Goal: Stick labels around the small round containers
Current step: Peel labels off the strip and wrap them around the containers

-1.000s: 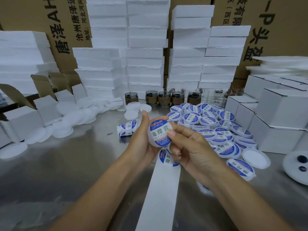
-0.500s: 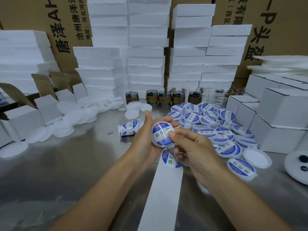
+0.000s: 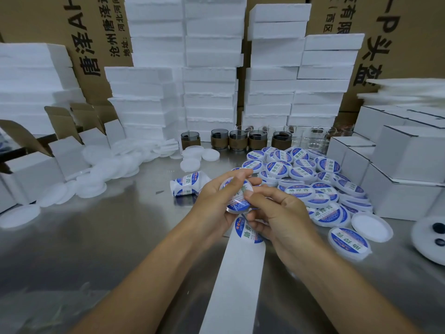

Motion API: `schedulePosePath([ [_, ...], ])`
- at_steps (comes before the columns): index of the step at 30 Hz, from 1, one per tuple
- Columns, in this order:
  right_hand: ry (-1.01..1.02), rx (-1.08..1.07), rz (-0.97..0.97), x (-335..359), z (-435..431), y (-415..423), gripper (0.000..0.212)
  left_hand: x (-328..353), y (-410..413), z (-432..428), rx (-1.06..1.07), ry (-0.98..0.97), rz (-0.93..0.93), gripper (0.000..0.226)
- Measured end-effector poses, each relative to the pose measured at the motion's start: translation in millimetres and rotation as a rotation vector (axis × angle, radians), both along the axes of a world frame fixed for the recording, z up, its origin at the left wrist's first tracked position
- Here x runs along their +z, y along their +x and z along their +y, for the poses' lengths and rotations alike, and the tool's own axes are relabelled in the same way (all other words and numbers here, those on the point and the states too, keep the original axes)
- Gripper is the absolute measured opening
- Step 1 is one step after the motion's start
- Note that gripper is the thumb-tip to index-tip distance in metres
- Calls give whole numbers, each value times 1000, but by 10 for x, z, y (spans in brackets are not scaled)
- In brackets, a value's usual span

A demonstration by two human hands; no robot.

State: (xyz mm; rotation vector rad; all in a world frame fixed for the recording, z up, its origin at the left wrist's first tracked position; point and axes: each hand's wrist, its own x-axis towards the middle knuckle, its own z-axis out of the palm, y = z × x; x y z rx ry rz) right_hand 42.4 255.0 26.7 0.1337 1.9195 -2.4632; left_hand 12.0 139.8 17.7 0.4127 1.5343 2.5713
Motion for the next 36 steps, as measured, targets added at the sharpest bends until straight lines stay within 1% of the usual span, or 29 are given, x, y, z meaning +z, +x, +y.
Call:
schedulePosePath([
  [6,-21,8,6,3,3,14,8,-13,12,-18,-10,-8,31,25],
  [13,-21,-17,16,-23,0,-3,2,-10,21,-4,-4,15,31,21],
  [16,18,-54,75,-36,-9,-6,15,-4,34,9,-4,21,39,18],
  [20,128,-119,173,-43,-14,0,9,-5,38,14,0,11,42,18],
  [22,192,-145,208,-52,-8,5,10,-4,36,18,2,4,49,19],
  [26,316,-207,273,-76,2,4,15,9,56,28,-30,-30,59,28],
  [29,476,-230,338,-70,11,-4,17,8,69,36,-38,-37,74,27],
  [31,583,-205,405,-86,23,-3,18,17,68,30,-25,-38,83,26],
  [33,827,-169,444,-130,49,-9,24,37,60,10,-13,-29,88,25],
  [34,910,-152,435,-145,56,-9,29,47,57,-4,-12,-18,88,25],
  [35,913,-143,411,-149,60,-8,33,56,54,-16,-16,-6,86,25],
  [36,853,-139,392,-149,60,-17,35,61,54,-25,-24,3,83,25],
])
